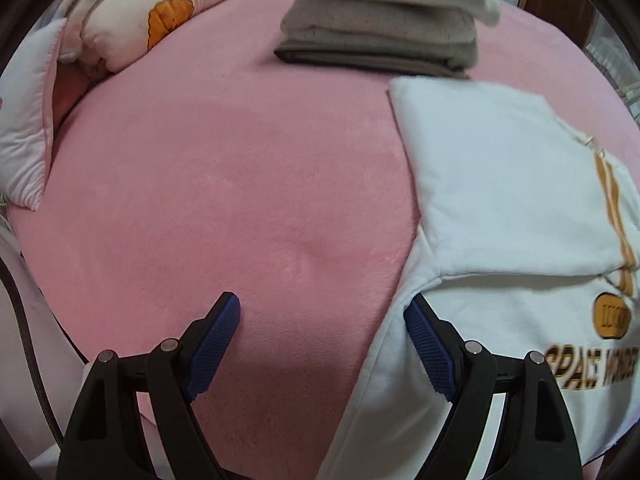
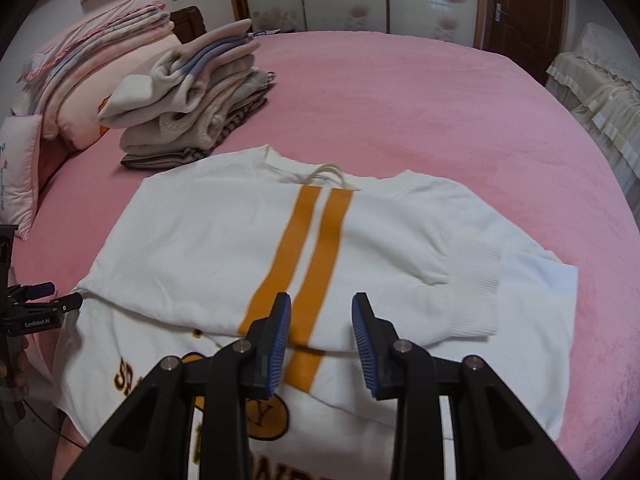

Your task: Fold small clothes

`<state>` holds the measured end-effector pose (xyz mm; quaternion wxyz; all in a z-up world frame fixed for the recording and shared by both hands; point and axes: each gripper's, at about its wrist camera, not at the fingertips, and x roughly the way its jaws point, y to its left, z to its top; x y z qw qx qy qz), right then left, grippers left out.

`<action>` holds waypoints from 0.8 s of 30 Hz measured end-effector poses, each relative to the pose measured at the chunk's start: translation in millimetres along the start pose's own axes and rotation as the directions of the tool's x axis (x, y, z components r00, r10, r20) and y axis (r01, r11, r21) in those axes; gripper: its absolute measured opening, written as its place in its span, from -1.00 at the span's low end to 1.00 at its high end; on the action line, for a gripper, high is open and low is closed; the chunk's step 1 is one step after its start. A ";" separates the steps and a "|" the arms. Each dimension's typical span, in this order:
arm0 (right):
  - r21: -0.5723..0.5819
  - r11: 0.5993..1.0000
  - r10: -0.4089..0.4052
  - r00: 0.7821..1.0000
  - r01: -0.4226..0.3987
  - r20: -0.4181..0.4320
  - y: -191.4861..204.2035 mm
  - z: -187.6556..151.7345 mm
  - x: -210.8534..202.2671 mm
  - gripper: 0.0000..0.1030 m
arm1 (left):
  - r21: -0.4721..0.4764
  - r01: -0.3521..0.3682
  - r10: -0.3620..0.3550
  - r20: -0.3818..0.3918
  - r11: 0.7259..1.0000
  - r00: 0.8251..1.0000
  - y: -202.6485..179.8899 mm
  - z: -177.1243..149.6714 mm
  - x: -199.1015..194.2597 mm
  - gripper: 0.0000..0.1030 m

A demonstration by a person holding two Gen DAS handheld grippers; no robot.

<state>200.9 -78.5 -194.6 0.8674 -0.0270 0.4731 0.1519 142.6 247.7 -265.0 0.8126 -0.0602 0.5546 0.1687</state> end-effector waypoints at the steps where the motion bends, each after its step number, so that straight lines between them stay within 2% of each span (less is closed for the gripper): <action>1: -0.001 1.000 0.009 1.000 -0.009 0.001 1.7 0.2 -0.3 -0.38 | 0.011 -0.002 0.002 0.014 1.000 1.000 -3.2 2.3 -5.1 0.61; 4: -0.004 1.000 0.028 1.000 -0.028 0.008 6.8 1.4 -0.6 -0.38 | 0.039 0.027 -0.029 0.065 0.999 0.997 -18.8 11.9 -22.5 0.61; 9: 0.007 0.997 0.074 0.997 -0.074 0.002 15.6 4.5 3.8 -0.38 | 0.052 0.148 -0.153 0.131 0.988 0.979 -50.2 29.5 -43.2 0.61; 13: -0.013 0.995 0.100 0.995 -0.100 -0.012 28.5 2.5 14.5 -0.38 | 0.061 0.228 -0.234 0.131 0.972 0.963 -77.9 47.2 -26.6 0.61; 16: -0.003 0.995 0.101 0.994 -0.101 -0.042 27.3 -1.3 28.8 -0.39 | 0.044 0.244 -0.246 0.077 0.969 0.966 -90.1 47.5 0.9 0.61; 20: 0.027 0.999 0.024 0.997 -0.022 -0.075 -0.7 -17.6 40.5 -0.39 | 0.032 0.181 -0.182 0.027 0.983 0.983 -84.0 37.3 31.9 0.60; 21: 0.046 0.999 0.010 0.997 -0.007 -0.078 -13.7 -20.8 40.5 -0.45 | 0.029 0.157 -0.158 0.028 0.987 0.987 -79.3 36.2 36.6 0.60; 22: 0.063 0.998 0.017 0.997 -0.012 -0.078 -24.6 -23.3 39.4 -0.62 | 0.021 0.168 -0.168 0.025 0.986 0.985 -73.7 35.7 40.7 0.61; 24: 0.100 0.995 -0.011 0.996 0.019 -0.083 -50.1 -28.9 35.9 -0.72 | -0.009 0.203 -0.203 0.035 0.979 0.979 -62.0 35.8 44.5 0.61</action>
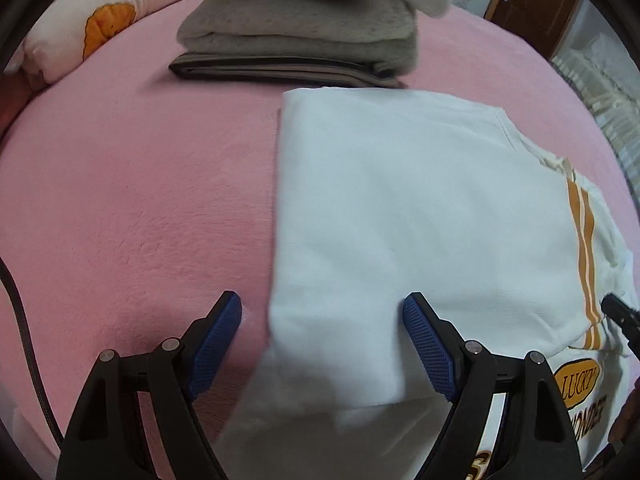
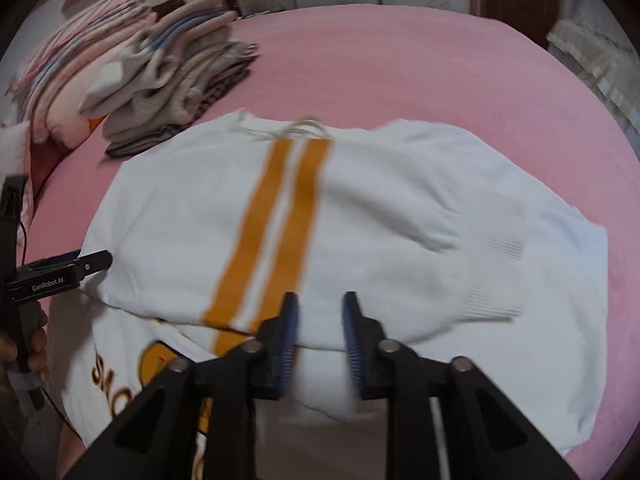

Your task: Fold small clothes

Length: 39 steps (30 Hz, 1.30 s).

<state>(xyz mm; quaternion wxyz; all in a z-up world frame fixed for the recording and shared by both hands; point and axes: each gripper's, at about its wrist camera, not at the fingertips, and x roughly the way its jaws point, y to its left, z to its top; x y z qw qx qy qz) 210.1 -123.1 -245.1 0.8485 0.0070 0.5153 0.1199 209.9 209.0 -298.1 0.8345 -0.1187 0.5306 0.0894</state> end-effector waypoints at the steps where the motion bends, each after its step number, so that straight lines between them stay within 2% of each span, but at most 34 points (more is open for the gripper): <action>1: 0.014 1.000 -0.013 1.000 0.013 -0.003 -9.8 -1.5 -0.9 -0.76 | -0.003 0.003 -0.003 0.005 1.000 1.000 3.1 0.5 0.2 0.61; 2: 0.029 1.000 -0.009 1.000 0.009 -0.009 -19.2 -2.9 -1.1 -0.89 | 0.003 -0.001 0.001 0.008 1.000 1.000 3.6 1.1 0.2 0.61; 4: 0.070 0.997 0.030 0.999 -0.028 -0.021 -34.0 -4.0 -2.6 -1.00 | 0.017 -0.010 0.010 0.006 1.000 1.000 7.7 -1.9 -2.9 0.61; 7: 0.102 0.994 0.052 0.999 -0.050 -0.013 -37.3 0.5 -12.7 -0.99 | 0.043 -0.041 0.041 0.009 0.998 0.999 -2.5 4.6 -13.4 0.60; 9: 0.089 0.994 0.055 0.998 -0.057 0.023 -29.7 9.8 -23.0 -0.89 | 0.061 -0.028 0.025 0.042 0.998 0.999 -11.7 13.2 -26.3 0.60; 13: 0.035 0.996 0.084 0.994 -0.087 0.068 -0.9 43.0 -28.0 -0.89 | 0.101 -0.006 -0.005 0.115 0.995 0.993 -37.9 40.0 -42.4 0.60; 17: 0.001 0.990 0.139 0.988 -0.139 0.063 32.8 76.6 -8.0 -0.89 | 0.128 0.009 -0.027 0.135 0.992 0.990 -67.3 64.4 -33.6 0.60; 21: -0.009 0.978 0.208 0.978 -0.208 0.012 62.9 98.0 26.5 -0.89 | 0.133 0.039 -0.053 0.106 0.990 0.993 -86.7 80.9 -8.7 0.60; 24: -0.006 0.981 0.192 0.981 -0.192 -0.020 66.7 101.9 47.5 -0.89 | 0.122 0.027 -0.037 0.083 0.992 0.996 -87.8 89.3 10.2 0.60; 27: 0.021 0.990 0.139 0.990 -0.139 -0.013 45.8 100.0 49.9 -0.89 | 0.106 -0.019 0.011 0.070 0.994 0.997 -74.9 94.9 25.8 0.60; 32: 0.115 0.993 0.012 1.000 -0.012 0.003 -33.5 81.7 30.6 -0.92 | 0.055 -0.052 0.049 0.060 0.997 0.997 -39.3 102.6 37.7 0.60; 33: 0.141 0.990 0.006 1.000 -0.007 0.003 -51.7 75.7 25.8 -0.93 | 0.045 -0.054 0.051 0.060 0.998 0.997 -32.9 103.6 38.2 0.60; 35: 0.203 0.975 0.088 0.996 -0.088 0.009 -83.6 62.6 17.0 -1.00 | 0.026 -0.054 0.053 0.055 0.998 0.997 -22.7 105.5 40.9 0.61; 37: 0.214 0.977 -0.020 1.000 0.019 0.001 -101.8 52.3 9.3 -1.00 | 0.003 -0.024 0.024 0.049 1.000 0.999 -14.5 107.3 43.6 0.64; 39: 0.232 0.971 -0.064 0.998 0.064 -0.007 -117.6 41.7 6.5 -0.93 | 0.005 -0.025 0.025 0.055 1.000 0.998 -12.2 107.6 44.9 0.66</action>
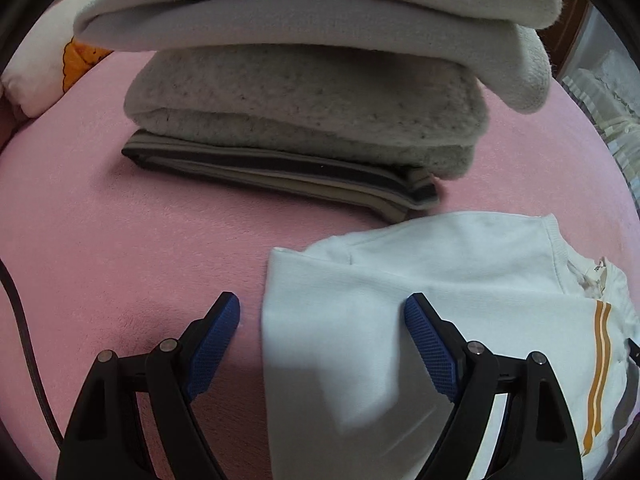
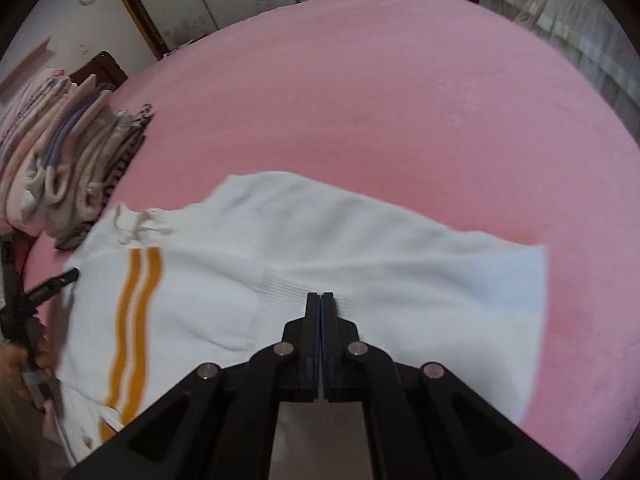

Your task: Fold small clothes

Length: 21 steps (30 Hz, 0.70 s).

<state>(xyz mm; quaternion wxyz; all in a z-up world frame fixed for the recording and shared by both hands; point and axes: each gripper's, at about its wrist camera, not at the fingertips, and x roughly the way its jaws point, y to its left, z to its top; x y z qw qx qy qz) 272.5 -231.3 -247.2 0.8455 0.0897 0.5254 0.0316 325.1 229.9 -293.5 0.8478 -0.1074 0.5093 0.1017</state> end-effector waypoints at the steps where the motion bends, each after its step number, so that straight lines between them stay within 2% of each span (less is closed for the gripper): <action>1: 0.016 1.000 0.008 1.000 -0.008 -0.008 -6.7 -2.6 2.6 -0.93 | 0.012 -0.009 0.009 0.006 1.000 1.000 -1.7 0.2 1.6 0.70; 3: 0.053 0.997 0.048 0.999 -0.048 -0.013 -16.3 -6.8 6.8 -0.94 | 0.041 -0.030 0.029 0.027 0.999 0.999 -3.7 -1.6 3.7 0.73; 7: 0.003 1.000 -0.006 1.000 0.006 -0.011 -4.9 -6.8 4.9 -0.94 | 0.063 -0.049 0.045 0.059 0.997 0.997 -9.1 -4.2 8.4 0.78; 9: 0.011 1.000 0.008 1.000 -0.008 -0.023 -5.1 -5.4 -2.7 -0.93 | 0.062 -0.047 0.043 0.060 0.997 0.997 -9.2 -4.1 5.0 0.78; 14: 0.058 0.997 0.054 0.997 -0.057 0.049 -21.8 -11.8 -62.6 -0.93 | 0.124 -0.115 0.105 0.087 0.986 0.991 -15.9 -4.1 -25.4 0.77; 18: 0.050 0.999 0.008 0.997 -0.012 0.082 -37.2 -34.9 -111.6 -0.93 | 0.144 -0.100 0.084 0.116 0.985 0.990 -11.0 -20.4 -69.2 0.77; 21: 0.035 0.998 -0.045 0.996 0.043 0.075 -44.6 -63.3 -137.0 -0.93 | 0.148 -0.097 0.082 0.106 0.984 0.991 1.5 -42.6 -98.6 0.77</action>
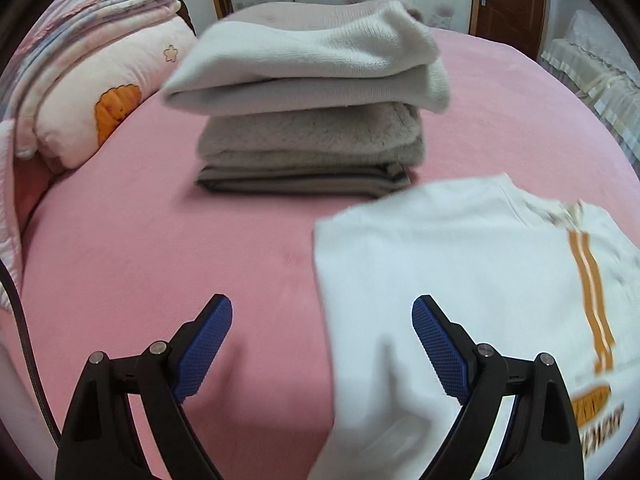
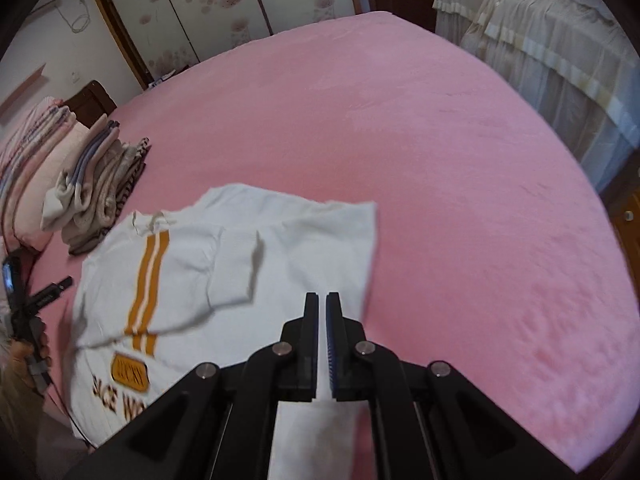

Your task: Fold small clothes

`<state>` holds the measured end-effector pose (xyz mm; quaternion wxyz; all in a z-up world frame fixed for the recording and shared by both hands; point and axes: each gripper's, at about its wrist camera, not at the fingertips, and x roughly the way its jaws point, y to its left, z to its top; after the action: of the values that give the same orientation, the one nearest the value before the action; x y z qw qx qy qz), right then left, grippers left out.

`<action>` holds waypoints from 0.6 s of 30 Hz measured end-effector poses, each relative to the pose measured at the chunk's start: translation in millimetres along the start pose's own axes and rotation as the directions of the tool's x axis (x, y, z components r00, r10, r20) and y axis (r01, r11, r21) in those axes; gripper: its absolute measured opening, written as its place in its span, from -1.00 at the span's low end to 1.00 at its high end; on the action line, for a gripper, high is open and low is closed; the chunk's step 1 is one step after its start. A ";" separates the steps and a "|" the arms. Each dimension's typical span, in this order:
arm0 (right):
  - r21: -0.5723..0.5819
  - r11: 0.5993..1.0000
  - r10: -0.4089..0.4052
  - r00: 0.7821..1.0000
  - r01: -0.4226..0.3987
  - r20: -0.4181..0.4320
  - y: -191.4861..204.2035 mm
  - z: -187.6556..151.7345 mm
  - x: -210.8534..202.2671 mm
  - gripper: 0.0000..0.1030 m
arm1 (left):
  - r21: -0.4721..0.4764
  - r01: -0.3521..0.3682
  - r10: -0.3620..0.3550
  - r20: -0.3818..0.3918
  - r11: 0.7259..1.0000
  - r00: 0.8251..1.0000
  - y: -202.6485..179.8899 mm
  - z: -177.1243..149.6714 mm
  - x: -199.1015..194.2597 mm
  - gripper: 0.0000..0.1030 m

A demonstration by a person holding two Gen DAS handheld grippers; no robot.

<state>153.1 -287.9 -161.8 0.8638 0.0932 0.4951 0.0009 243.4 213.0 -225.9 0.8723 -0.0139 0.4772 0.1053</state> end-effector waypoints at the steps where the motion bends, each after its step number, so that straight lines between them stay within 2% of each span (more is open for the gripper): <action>1: -0.006 1.000 -0.014 1.000 0.014 -0.002 -3.4 -10.9 -7.8 -0.93 | 0.000 0.003 -0.003 -0.005 1.000 1.000 7.3 -11.2 -11.6 0.77; 5: 0.005 1.000 -0.016 1.000 0.016 0.011 -7.3 -45.7 -38.1 -0.93 | 0.002 0.012 -0.012 -0.005 1.000 1.000 22.5 -42.9 -52.4 0.77; 9: 0.003 1.000 -0.008 0.999 0.008 0.052 -1.9 -66.2 -65.5 -0.93 | 0.016 0.007 -0.008 0.039 1.000 0.999 18.2 -78.3 -102.1 0.77; 14: -0.033 0.999 0.017 0.996 -0.014 0.087 11.3 -89.1 -91.2 -0.93 | 0.002 0.020 -0.020 0.075 1.000 0.997 19.3 -109.4 -136.7 0.77; 18: -0.092 0.995 0.036 0.993 -0.026 0.113 27.5 -110.9 -108.5 -0.93 | -0.033 0.049 -0.046 0.081 0.998 0.996 25.8 -131.0 -150.1 0.77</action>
<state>5.4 -253.3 -119.1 0.8940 0.0617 0.4427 0.0316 51.2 196.3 -169.8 0.8927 -0.0361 0.4394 0.0932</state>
